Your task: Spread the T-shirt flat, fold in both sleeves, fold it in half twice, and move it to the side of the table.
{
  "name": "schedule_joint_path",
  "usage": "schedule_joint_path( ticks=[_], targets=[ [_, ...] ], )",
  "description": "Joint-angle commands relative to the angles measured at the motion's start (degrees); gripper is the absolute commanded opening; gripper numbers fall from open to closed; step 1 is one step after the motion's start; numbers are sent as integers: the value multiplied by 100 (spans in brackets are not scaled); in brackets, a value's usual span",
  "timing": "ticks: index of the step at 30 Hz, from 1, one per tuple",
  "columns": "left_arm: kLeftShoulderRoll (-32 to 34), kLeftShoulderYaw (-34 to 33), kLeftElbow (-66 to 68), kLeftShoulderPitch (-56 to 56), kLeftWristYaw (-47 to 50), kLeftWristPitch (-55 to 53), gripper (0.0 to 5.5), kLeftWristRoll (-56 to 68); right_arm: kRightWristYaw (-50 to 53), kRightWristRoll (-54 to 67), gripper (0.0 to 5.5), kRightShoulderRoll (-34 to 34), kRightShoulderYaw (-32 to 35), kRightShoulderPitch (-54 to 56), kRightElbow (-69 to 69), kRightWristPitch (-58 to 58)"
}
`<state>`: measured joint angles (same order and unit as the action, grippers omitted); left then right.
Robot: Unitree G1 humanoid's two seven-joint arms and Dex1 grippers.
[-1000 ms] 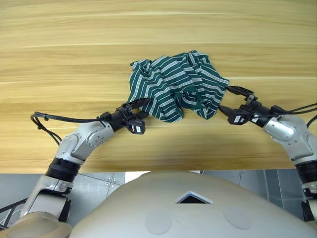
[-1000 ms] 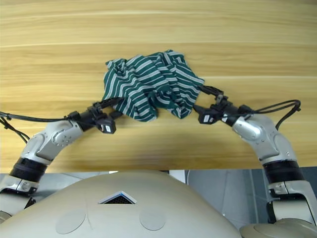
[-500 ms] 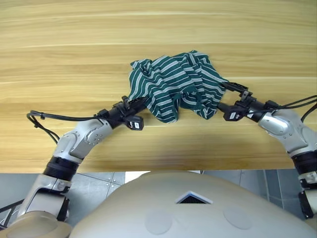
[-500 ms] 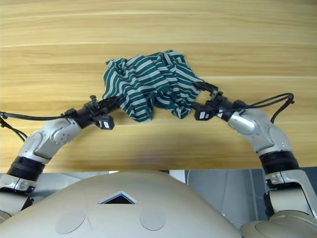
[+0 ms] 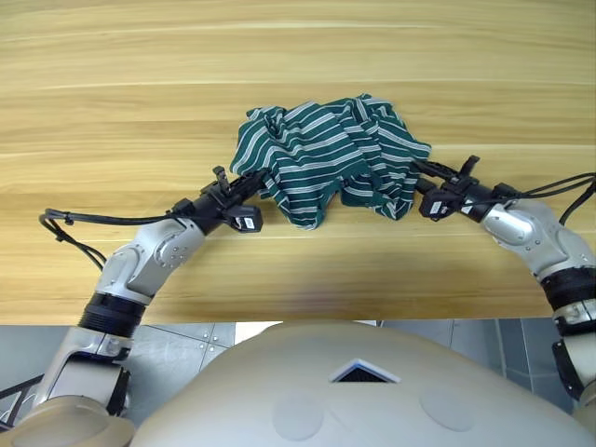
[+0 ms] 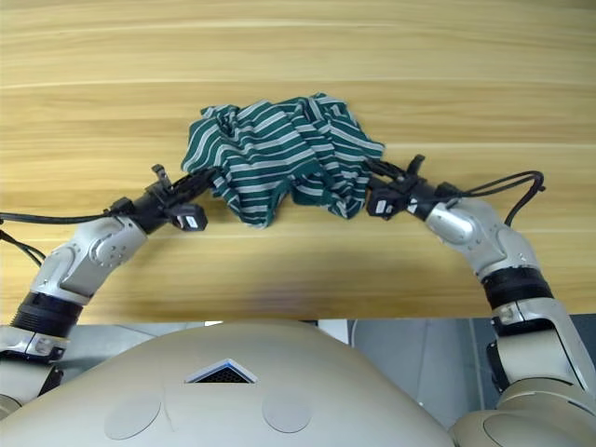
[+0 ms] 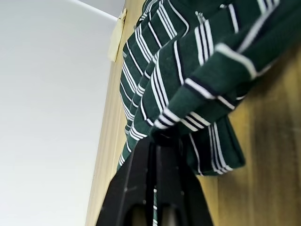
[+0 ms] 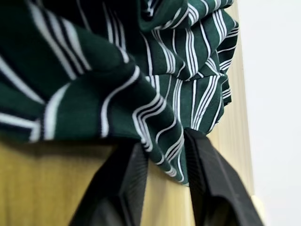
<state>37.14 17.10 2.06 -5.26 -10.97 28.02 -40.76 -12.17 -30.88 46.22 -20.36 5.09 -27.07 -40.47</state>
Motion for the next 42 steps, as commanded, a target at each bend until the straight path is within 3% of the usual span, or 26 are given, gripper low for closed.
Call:
schedule_joint_path(
  ticks=[1, 7, 11, 16, 24, 27, 31, 33, 37, 39, 42],
  targets=[
    [94, -119, 176, -28, 71, -215, 0, -58, -373, -334, 69, 90, -312, -331, -300, 179],
    [43, -292, 161, 3, 305, -276, 0, 61, -308, -270, 8, 105, -260, -282, -234, 187],
    [-44, -520, 283, 35, 464, -91, 0, 553, -262, 94, 2, 201, 34, -365, 30, 131],
    [-250, -1122, -28, -83, 258, 662, 0, 2651, -532, 1765, 2, 229, 773, -696, 760, -291],
    [-215, -1533, -683, -820, -682, 1889, 0, 5360, -1703, 5576, 2, 284, 1811, -1865, 2266, -1277],
    [-160, -1727, -759, -437, -1175, 1935, 0, 6360, -2164, 6555, 2, 103, 2098, -1753, 2666, -1256],
    [-562, -2045, 803, 1392, -1416, 1343, 0, 6825, -2320, 6677, 2, -636, 2084, -6, 1811, -476],
    [-795, -2032, 2743, 2913, -912, 1100, 0, 5986, -1626, 5474, 2, -1098, 2008, 1504, 144, -166],
    [-1097, -1061, 5633, 5233, 354, 226, 0, 4038, 833, 3138, 2, -1801, 1151, 4347, -3001, 847],
    [-1205, -678, 6490, 6127, 1196, -578, 0, 3389, 2108, 2541, 2, -2062, 888, 5340, -3862, 1539],
    [-1270, -700, 7100, 7213, 2346, -1168, 0, 3033, 3554, 2306, 2, -2278, 1060, 6338, -4498, 2010]
  ],
)
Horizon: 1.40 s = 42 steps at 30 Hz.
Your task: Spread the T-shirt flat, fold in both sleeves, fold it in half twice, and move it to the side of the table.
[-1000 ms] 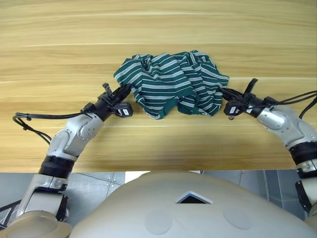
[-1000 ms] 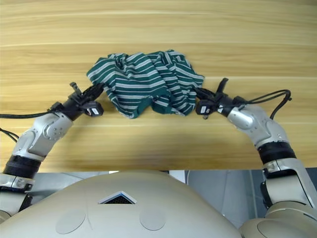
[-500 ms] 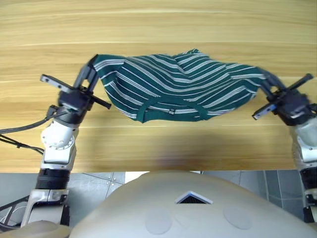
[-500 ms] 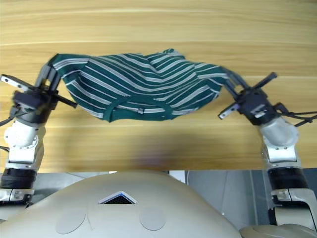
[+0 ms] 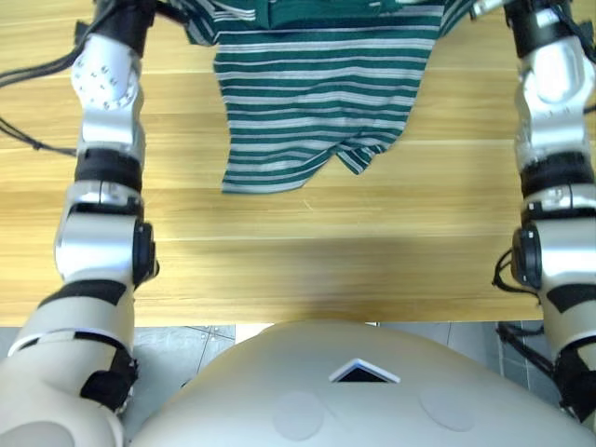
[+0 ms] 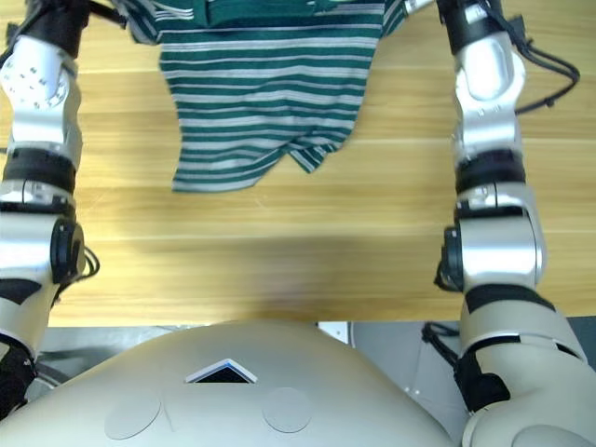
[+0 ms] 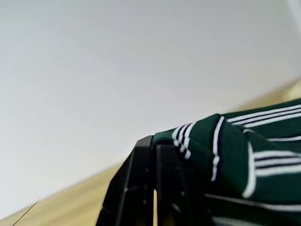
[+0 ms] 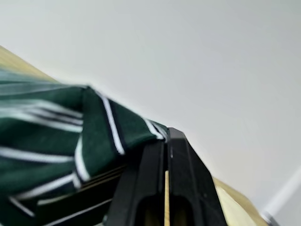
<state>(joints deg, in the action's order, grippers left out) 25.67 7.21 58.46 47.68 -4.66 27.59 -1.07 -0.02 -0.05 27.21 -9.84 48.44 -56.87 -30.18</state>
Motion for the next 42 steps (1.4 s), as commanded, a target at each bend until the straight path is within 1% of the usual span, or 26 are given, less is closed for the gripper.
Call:
schedule_joint_path(
  ticks=[1, 2, 3, 5, 7, 9, 11, 13, 14, 16, 17, 19, 21, 23, 25, 30, 31, 32, 33, 37, 41, 42],
  targets=[
    [-84, 156, 1497, 2130, 2100, -997, 0, -932, 2642, -791, 2, -363, 127, 2146, -1570, 863],
    [-17, 60, 1485, 2270, 2455, -769, 0, -972, 2842, -806, 2, -323, 225, 2217, -1573, 645],
    [60, -81, 1461, 2315, 2599, -502, 0, -933, 2940, -819, 2, -267, 300, 2205, -1549, 385],
    [206, -228, 1417, 2110, 2631, -6, 0, -925, 2818, -852, 2, -134, 386, 1932, -1484, -136],
    [358, -249, 1394, 1653, 2614, 406, 0, -1000, 2324, -853, 2, -7, 437, 1466, -1418, -590],
    [476, -196, 1346, 929, 2383, 767, 0, -1096, 1725, -875, 2, 217, 414, 755, -1215, -1109],
    [545, 7, 1251, 42, 1845, 1126, 0, -1255, 999, -998, 2, 486, 225, -158, -810, -1599],
    [593, 458, 1083, -932, 1009, 1593, 0, -1565, 112, -1042, 2, 789, -30, -1213, -168, -2054],
    [632, 890, 923, -1550, 370, 2017, 0, -1823, -582, -843, 2, 1028, -254, -1959, 439, -2282],
    [707, 1469, 538, -2576, -719, 2738, 0, -1992, -1735, -438, 2, 1489, -685, -3220, 1486, -2583],
    [759, 1690, 316, -3053, -1229, 3001, 0, -1943, -2162, -351, 2, 1697, -837, -3760, 1903, -2563],
    [1019, 1936, -395, -3920, -2070, 3287, 0, -1376, -2547, -170, 2, 2010, -804, -4503, 2443, -2395],
    [1368, 1790, -1233, -4397, -2438, 3234, 0, -560, -2725, 19, 2, 2242, -554, -4968, 2899, -2161],
    [1658, 1595, -1938, -4690, -2638, 3069, 0, 0, -2783, -12, 2, 2378, -361, -5254, 3205, -1946],
    [1782, 1373, -2281, -4865, -2694, 2853, 0, 193, -2770, -245, 2, 2388, -258, -5358, 3357, -1701],
    [1624, 1001, -2769, -5260, -2648, 2283, 0, 345, -2585, -814, 2, 2222, -92, -5374, 3260, -1180],
    [1582, 857, -2721, -5303, -2540, 2170, 19, 357, -2484, -954, 0, 2212, -45, -5360, 3115, -1132],
    [1547, 743, -2680, -5341, -2468, 2095, 31, 366, -2403, -1047, 25, 2201, -7, -5360, 3028, -1112],
    [1499, 668, -2662, -5366, -2437, 2026, 50, 377, -2352, -1113, 38, 2187, 19, -5361, 2984, -1113],
    [1079, 493, -2824, -5470, -2410, 1834, 120, 505, -2390, -1073, 116, 2130, 118, -5486, 3251, -1203],
    [1155, 108, -3085, -5833, -2697, 1796, 172, 1014, -2552, -938, 173, 2172, 202, -5752, 3592, -1232],
    [1200, 3, -3216, -5943, -2787, 1870, 185, 1162, -2568, -891, 178, 2184, 250, -5818, 3701, -1233]
  ],
)
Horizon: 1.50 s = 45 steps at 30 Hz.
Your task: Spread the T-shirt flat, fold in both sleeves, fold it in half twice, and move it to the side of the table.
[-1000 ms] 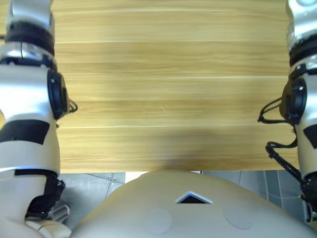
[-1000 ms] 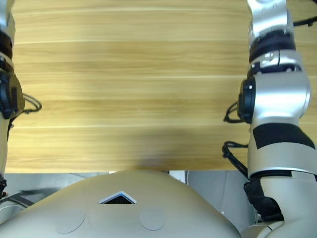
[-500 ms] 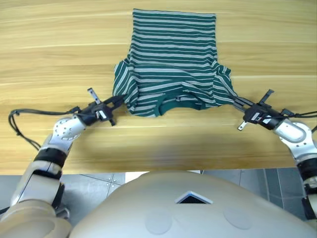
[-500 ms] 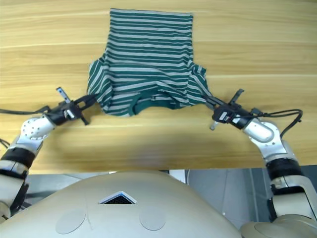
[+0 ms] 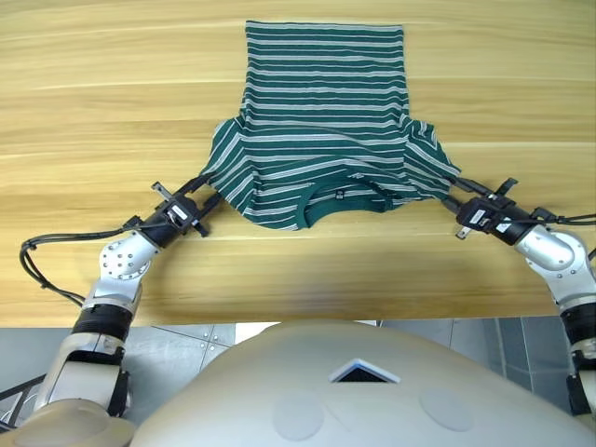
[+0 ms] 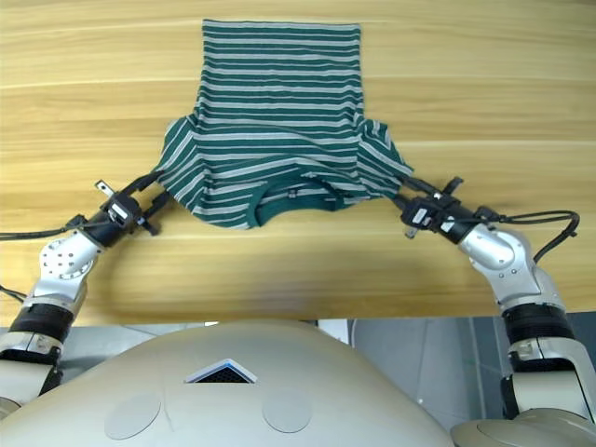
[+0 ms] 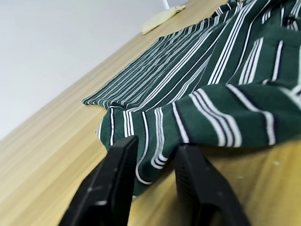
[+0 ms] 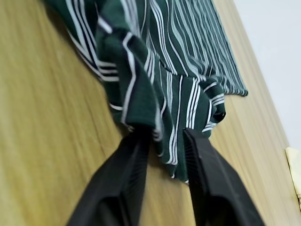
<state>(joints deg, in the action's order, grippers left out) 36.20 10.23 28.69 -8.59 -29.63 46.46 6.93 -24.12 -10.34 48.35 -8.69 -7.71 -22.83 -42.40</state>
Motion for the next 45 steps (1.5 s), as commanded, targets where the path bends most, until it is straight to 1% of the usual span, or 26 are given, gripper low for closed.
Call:
schedule_joint_path(
  ticks=[1, 3, 4, 6, 10, 11, 13, 15, 17, 19, 21, 24, 27, 32, 34, 39, 42, 45],
  targets=[
    [155, -426, -399, -383, -325, 34, 194, 506, -187, 210, 178, 83, 193, -250, 413, -20],
    [53, -649, -929, -378, -348, -68, 194, 871, -263, 489, 178, 91, 368, -310, 669, -73],
    [-32, -655, -1216, -317, -325, -113, 194, 884, -298, 710, 178, 73, 473, -325, 773, -129],
    [-222, -550, -1682, -134, -217, -275, 194, 554, -313, 1191, 178, -70, 674, -302, 930, -235],
    [-470, -293, -2241, 223, 55, -615, 194, -834, -368, 1548, 178, -298, 818, -170, 1013, -253],
    [-510, -173, -2244, 400, 203, -720, 194, -1495, -354, 1534, 178, -358, 846, -131, 1014, -242],
    [-573, 126, -2045, 816, 547, -953, 194, -2802, -371, 1489, 178, -443, 853, -39, 1007, -216],
    [-615, 422, -1808, 1141, 799, -1094, 194, -3658, -404, 1466, 178, -488, 862, 13, 1005, -216],
    [-637, 862, -1478, 1466, 999, -1129, 194, -4482, -427, 1404, 178, -546, 851, 91, 993, -213],
    [-566, 1278, -1228, 1602, 1015, -1024, 194, -4987, -407, 1311, 178, -591, 857, 173, 947, -224],
    [-439, 1485, -1060, 1588, 1062, -948, 194, -5184, -396, 1261, 178, -621, 877, 238, 958, -211],
    [-254, 1638, -908, 1492, 1104, -866, 194, -5207, -406, 1148, 178, -692, 831, 392, 961, -150],
    [5, 1648, -1068, 1211, 995, -725, 194, -4911, -373, 787, 178, -769, 719, 761, 699, -40],
    [910, 1212, -1531, 562, 909, -563, 194, -4296, -284, -415, 178, -642, 314, 1269, 70, 149],
    [1154, 1110, -1556, 509, 796, -397, 194, -3981, -243, -778, 178, -618, 154, 1422, -188, 156],
    [1196, 1138, -1212, 938, 457, 10, 194, -3324, -64, -1320, 178, -855, -235, 1807, -566, 141],
    [1014, 1192, -1043, 1096, 388, 118, 194, -3196, 61, -1511, 178, -928, -424, 1818, -721, 84],
    [875, 1273, -1032, 1089, 312, 192, 194, -3107, 109, -1542, 178, -914, -507, 1705, -573, 21]
  ],
)
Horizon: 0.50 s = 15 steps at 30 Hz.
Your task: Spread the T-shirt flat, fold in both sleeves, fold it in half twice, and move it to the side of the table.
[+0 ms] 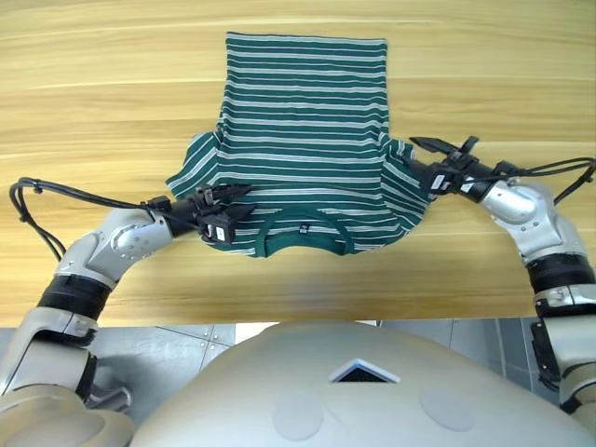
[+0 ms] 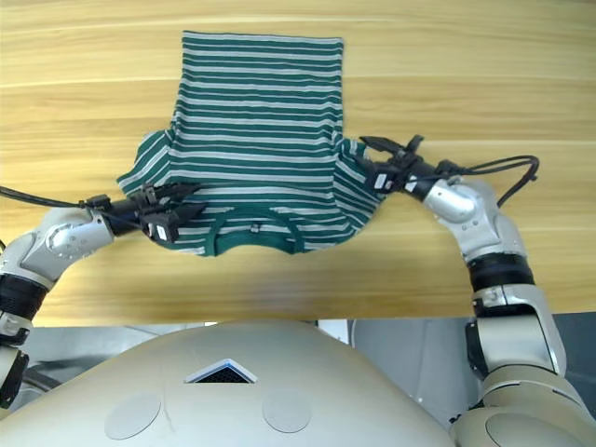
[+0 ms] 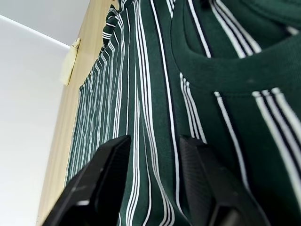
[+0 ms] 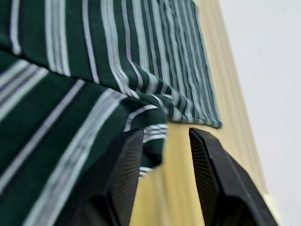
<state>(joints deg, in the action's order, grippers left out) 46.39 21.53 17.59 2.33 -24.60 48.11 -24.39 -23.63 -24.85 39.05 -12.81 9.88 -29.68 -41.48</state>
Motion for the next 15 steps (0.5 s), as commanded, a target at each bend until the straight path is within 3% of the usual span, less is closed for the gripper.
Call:
schedule_joint_path(
  ticks=[1, 7, 15],
  targets=[
    [-172, 139, 70, -29, -189, 33, 194, 29, 83, -26, 178, 41, -49, -122, 254, -95],
    [-155, 137, -22, -266, -292, 30, 194, 121, 137, 451, 178, 268, 494, -824, 1426, 146],
    [-133, 116, -112, -373, -371, -45, 194, 168, 578, -579, 178, 209, -49, -381, -5, 502]
  ],
)
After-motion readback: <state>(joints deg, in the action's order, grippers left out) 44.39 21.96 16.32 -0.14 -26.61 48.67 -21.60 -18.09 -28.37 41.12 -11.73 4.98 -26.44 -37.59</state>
